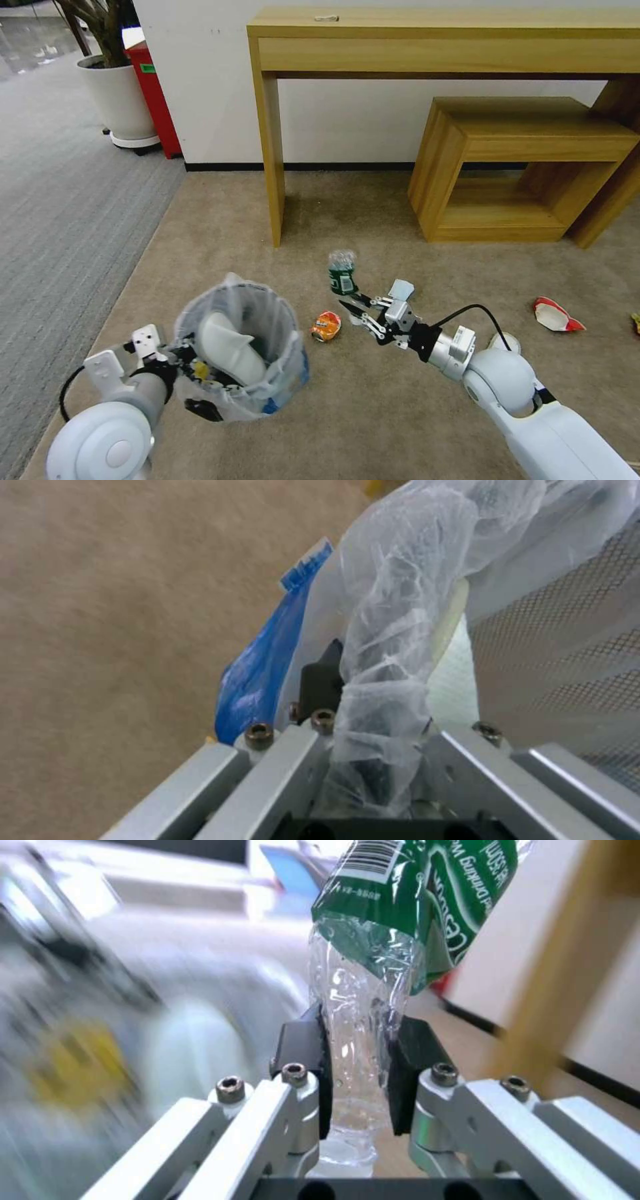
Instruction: Pick up the trash bin and place the garbage on the floor into it.
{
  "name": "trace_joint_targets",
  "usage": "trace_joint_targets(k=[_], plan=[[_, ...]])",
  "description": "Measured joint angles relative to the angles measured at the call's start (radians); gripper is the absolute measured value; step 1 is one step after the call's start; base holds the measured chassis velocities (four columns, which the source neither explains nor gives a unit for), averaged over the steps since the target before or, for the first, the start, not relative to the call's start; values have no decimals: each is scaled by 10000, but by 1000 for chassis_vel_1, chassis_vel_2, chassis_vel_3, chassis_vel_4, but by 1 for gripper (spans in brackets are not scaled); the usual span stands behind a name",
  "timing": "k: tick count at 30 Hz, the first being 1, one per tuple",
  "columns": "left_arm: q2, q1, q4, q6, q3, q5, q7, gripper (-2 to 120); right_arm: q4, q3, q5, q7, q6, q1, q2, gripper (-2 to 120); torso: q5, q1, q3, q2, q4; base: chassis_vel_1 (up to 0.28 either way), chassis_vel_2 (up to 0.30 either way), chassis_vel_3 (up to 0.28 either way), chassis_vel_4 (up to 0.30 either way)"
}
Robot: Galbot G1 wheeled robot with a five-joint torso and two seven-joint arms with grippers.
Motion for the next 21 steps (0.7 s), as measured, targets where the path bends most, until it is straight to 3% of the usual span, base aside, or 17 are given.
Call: trace_joint_targets(k=[6, 14, 21], plan=[[464, -112, 231, 0, 938, -432, 184, 1, 1056, -1160, 2084, -498, -280, 689, 229, 14, -2, 0, 0, 0, 1, 0, 0, 0, 0], [465, -285, 326, 1, 1515, -527, 442, 1, 803, -2519, 2431, -805, -62, 1472, 325, 14, -1, 0, 1, -1, 0, 0, 0, 0, 0], [404, -369, 294, 2, 1611, -527, 516, 1, 359, -3044, 2256, -958, 80, 1720, 505, 14, -1, 0, 1, -2, 0, 0, 0, 0, 0]])
